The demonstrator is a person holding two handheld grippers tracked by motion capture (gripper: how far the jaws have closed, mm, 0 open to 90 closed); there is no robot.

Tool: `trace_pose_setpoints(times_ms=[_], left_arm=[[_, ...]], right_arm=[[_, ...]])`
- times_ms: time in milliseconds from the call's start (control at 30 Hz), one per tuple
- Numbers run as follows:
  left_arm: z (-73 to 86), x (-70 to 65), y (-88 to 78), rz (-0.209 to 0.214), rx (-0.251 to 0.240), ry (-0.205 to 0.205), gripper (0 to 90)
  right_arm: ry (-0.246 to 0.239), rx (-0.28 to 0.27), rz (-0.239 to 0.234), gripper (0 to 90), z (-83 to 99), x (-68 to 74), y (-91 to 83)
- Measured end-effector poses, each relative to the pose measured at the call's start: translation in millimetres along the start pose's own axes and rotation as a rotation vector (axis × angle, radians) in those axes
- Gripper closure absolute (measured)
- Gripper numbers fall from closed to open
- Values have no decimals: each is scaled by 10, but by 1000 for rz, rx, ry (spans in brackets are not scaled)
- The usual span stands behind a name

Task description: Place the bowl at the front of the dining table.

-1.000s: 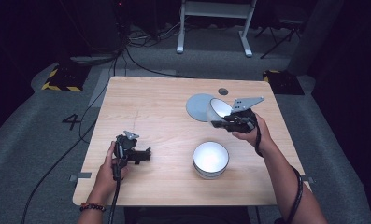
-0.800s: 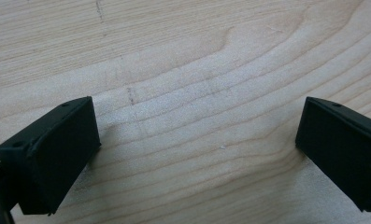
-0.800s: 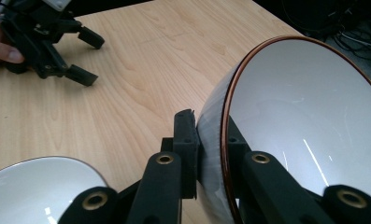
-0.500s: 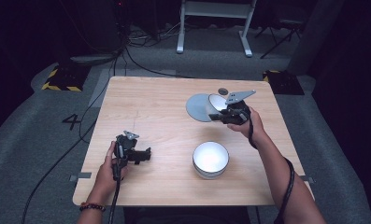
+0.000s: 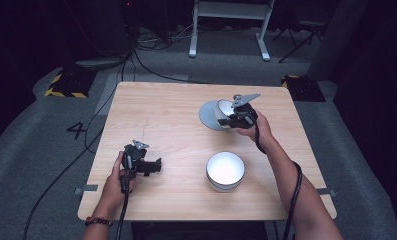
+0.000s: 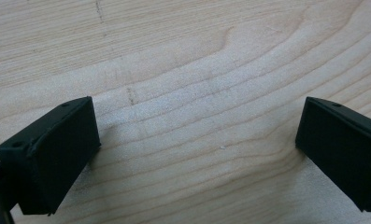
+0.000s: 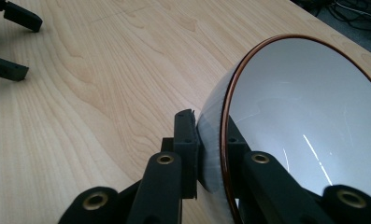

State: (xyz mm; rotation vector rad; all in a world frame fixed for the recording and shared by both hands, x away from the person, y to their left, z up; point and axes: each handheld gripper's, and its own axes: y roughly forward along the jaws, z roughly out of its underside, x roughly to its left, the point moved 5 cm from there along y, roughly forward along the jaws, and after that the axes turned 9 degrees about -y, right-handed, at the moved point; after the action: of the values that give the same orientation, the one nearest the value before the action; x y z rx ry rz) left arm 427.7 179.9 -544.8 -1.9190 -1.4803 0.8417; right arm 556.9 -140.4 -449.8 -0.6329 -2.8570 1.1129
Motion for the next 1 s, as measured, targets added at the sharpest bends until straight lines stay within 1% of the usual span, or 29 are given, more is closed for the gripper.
trace_pose_setpoints(times_ms=[67, 100, 133, 167, 267, 300, 333, 367, 467, 500, 567, 700, 867, 933, 967, 1000], left_arm=[[0, 0, 0, 0, 0, 0, 0], [1, -1, 0, 1, 0, -1, 0], [1, -1, 0, 1, 0, -1, 0], [1, -1, 0, 1, 1, -1, 0], [1, -1, 0, 2, 0, -1, 0], [1, -1, 1, 1, 0, -1, 0], [0, 0, 1, 0, 0, -1, 0], [0, -1, 1, 1, 0, -1, 0], [1, -1, 1, 1, 0, -1, 0], [1, -1, 1, 1, 0, -1, 0], [1, -1, 1, 1, 0, -1, 0], [1, -1, 0, 1, 0, -1, 0], [-4, 0, 4, 1, -3, 0, 0], [-5, 2, 4, 1, -3, 3, 0], [-5, 1, 4, 0, -2, 3, 0], [-5, 1, 4, 0, -2, 2, 0]], right_arm=[[-1, 3, 0, 824, 0, -13, 13], [-1, 7, 4, 824, -12, -55, 54], [-1, 7, 4, 824, -12, -55, 54], [-1, 14, 13, 824, -30, -95, 91], [0, 20, 24, 824, -44, -132, 121], [11, 16, 23, 825, -51, -150, 146], [6, 18, 23, 825, -50, -169, 163], [10, 28, 30, 825, -46, -200, 202], [15, 38, 35, 824, -38, -232, 237], [24, 41, 43, 824, -29, -266, 263], [22, 43, 44, 825, -24, -278, 271], [41, 53, 53, 825, 3, -347, 313], [36, 60, 54, 825, -7, -393, 352], [45, 65, 59, 825, -14, -409, 368], [40, 69, 65, 825, -11, -430, 375], [49, 68, 71, 825, -10, -450, 390]])
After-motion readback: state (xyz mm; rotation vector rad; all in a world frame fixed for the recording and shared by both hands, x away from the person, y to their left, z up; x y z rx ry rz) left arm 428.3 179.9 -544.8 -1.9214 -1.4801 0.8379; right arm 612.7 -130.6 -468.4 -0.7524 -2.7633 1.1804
